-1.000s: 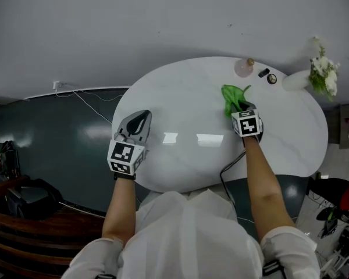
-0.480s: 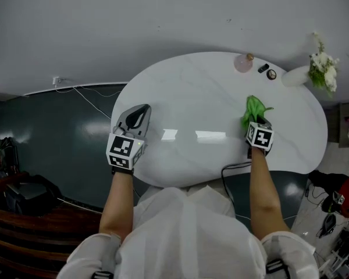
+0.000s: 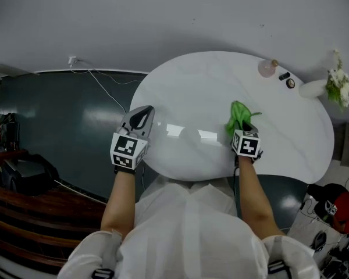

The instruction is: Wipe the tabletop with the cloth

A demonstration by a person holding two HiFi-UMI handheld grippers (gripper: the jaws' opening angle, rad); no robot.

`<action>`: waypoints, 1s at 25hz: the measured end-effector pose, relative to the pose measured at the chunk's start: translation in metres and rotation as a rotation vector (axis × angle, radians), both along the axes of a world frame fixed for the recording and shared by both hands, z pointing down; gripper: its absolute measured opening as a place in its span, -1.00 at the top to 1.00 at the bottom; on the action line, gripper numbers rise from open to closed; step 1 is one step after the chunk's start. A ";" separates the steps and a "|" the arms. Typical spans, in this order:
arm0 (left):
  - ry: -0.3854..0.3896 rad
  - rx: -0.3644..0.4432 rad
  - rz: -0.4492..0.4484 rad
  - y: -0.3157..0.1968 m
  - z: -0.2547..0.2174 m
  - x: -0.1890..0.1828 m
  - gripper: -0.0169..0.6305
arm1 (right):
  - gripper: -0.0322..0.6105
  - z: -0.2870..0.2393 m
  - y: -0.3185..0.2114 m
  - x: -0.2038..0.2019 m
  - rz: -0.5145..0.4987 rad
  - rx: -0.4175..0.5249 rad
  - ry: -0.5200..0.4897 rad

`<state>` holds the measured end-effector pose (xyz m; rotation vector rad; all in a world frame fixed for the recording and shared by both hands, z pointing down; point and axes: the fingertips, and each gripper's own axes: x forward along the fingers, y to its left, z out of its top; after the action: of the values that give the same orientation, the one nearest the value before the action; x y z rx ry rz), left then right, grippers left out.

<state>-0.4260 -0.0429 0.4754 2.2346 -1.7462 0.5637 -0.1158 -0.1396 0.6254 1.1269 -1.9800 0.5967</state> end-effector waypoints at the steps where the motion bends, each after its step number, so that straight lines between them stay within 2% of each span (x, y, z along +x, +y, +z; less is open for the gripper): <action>1: 0.001 -0.001 -0.013 0.007 0.001 -0.006 0.87 | 0.64 0.000 0.006 -0.016 -0.029 0.000 -0.004; 15: 0.004 -0.019 -0.126 0.090 0.011 -0.063 0.87 | 0.64 -0.005 0.113 -0.233 -0.508 0.000 -0.041; 20: 0.008 -0.010 -0.139 0.104 0.010 -0.069 0.87 | 0.64 -0.004 0.156 -0.289 -0.697 0.018 -0.023; 25: -0.007 -0.008 -0.114 0.112 0.010 -0.063 0.87 | 0.64 -0.005 0.191 -0.316 -0.829 0.020 -0.021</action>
<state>-0.4887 0.0693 0.4851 2.1145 -1.8574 0.5534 -0.4316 0.0519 0.6207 0.2326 -2.2303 0.1417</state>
